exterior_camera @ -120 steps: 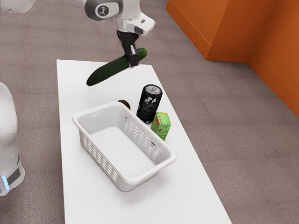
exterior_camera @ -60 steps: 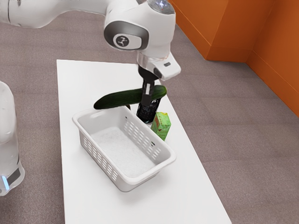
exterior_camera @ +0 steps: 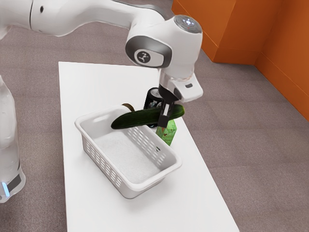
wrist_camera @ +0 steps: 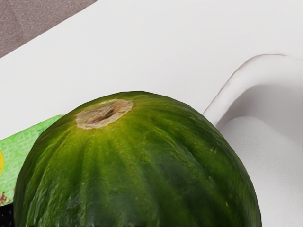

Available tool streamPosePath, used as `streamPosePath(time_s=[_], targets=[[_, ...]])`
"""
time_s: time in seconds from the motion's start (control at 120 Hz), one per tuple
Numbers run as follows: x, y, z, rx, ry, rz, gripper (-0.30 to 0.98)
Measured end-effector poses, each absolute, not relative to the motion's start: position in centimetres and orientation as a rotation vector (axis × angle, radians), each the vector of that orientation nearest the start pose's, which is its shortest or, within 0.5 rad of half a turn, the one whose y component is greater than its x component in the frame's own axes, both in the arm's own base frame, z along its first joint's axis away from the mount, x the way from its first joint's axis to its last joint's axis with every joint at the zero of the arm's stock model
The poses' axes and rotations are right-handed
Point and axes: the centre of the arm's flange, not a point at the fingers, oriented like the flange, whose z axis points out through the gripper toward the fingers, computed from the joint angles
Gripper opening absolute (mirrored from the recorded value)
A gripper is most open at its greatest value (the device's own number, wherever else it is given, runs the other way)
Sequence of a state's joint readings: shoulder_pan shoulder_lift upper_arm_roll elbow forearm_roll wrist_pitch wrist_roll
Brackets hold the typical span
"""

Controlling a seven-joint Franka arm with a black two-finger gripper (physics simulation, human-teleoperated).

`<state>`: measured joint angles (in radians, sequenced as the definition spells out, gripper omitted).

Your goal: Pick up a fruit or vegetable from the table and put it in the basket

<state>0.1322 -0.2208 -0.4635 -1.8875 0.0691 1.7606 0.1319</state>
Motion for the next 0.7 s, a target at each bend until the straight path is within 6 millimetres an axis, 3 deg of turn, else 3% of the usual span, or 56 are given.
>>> streamPosePath(time_s=[0.125,0.217,0.558,0.617,0.7], targets=[[47.3,-18.1,59.4,-2.899,0.697,-0.138,0.45],[47.4,-18.4,59.4,-2.897,0.702,-0.155,0.56],[47.6,-18.2,59.6,-2.901,0.688,-0.187,0.68],[48.9,-15.7,61.8,-2.93,0.611,-0.246,0.68],[51.7,-7.7,66.4,-2.993,0.387,-0.36,0.68]])
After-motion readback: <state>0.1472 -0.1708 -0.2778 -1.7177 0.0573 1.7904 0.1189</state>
